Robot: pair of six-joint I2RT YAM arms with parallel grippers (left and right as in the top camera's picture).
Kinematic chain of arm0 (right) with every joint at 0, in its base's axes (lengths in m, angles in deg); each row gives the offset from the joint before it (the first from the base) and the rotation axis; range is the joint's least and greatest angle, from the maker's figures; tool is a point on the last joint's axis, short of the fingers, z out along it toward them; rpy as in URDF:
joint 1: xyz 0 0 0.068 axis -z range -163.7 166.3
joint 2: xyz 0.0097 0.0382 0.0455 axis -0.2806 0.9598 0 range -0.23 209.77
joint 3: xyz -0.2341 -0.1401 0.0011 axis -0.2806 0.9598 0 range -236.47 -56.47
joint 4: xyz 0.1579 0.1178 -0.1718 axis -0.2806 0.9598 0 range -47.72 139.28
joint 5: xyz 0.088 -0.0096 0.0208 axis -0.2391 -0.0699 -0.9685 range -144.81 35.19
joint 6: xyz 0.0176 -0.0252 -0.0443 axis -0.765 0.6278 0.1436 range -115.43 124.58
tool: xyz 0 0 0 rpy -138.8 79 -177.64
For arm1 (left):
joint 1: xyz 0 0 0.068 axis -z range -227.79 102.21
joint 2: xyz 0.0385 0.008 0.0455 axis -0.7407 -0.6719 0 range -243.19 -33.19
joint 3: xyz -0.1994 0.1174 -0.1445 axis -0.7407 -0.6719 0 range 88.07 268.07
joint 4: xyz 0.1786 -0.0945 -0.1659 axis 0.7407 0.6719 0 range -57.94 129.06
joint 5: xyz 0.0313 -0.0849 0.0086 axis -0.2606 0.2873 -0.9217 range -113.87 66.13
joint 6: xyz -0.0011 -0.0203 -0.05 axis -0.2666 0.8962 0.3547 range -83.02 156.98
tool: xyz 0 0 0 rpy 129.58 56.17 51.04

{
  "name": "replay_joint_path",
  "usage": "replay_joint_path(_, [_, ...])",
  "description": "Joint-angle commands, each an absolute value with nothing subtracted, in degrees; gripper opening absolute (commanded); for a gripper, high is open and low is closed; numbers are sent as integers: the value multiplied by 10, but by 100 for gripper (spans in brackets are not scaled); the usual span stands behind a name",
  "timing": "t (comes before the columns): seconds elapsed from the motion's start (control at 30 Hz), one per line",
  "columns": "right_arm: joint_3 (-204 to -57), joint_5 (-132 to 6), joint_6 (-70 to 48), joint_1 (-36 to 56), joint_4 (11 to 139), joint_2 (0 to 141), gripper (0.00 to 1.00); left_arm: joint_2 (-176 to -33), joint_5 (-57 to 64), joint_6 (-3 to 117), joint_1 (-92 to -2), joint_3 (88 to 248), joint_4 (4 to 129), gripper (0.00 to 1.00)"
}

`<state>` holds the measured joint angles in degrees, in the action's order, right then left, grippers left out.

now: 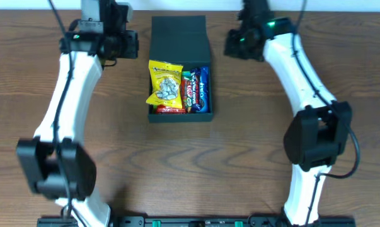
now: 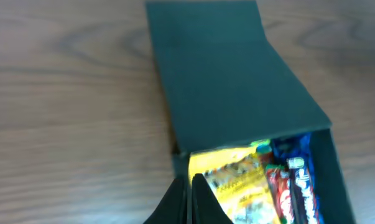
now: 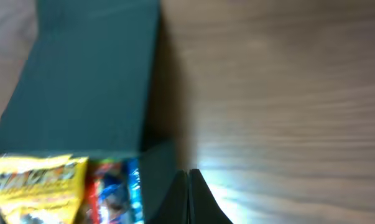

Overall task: Pack container
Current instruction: 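Raise both grippers to the lid's back edge and swing it forward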

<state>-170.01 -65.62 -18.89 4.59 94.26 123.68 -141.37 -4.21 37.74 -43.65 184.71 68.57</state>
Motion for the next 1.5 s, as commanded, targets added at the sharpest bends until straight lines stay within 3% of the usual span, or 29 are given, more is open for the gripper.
replay_joint_path(0.0, [-1700,-734,-161,56,932,1284,1,-1457,20,479,-456,1856,662,6])
replay_joint_path(0.3, [-1700,-928,-183,75,816,1388,1,-1578,103,633,-504,1859,545,6])
replay_joint_path(0.67, [-1705,-977,-227,81,709,1434,1,-1714,177,719,-493,1975,553,6])
replay_joint_path(1.23, [-1705,-1083,-245,84,612,1457,1,-1757,226,741,-479,2011,535,6])
replay_joint_path(1.47, [-1744,-1165,-225,95,562,1455,1,-1756,272,671,-478,2094,554,6])
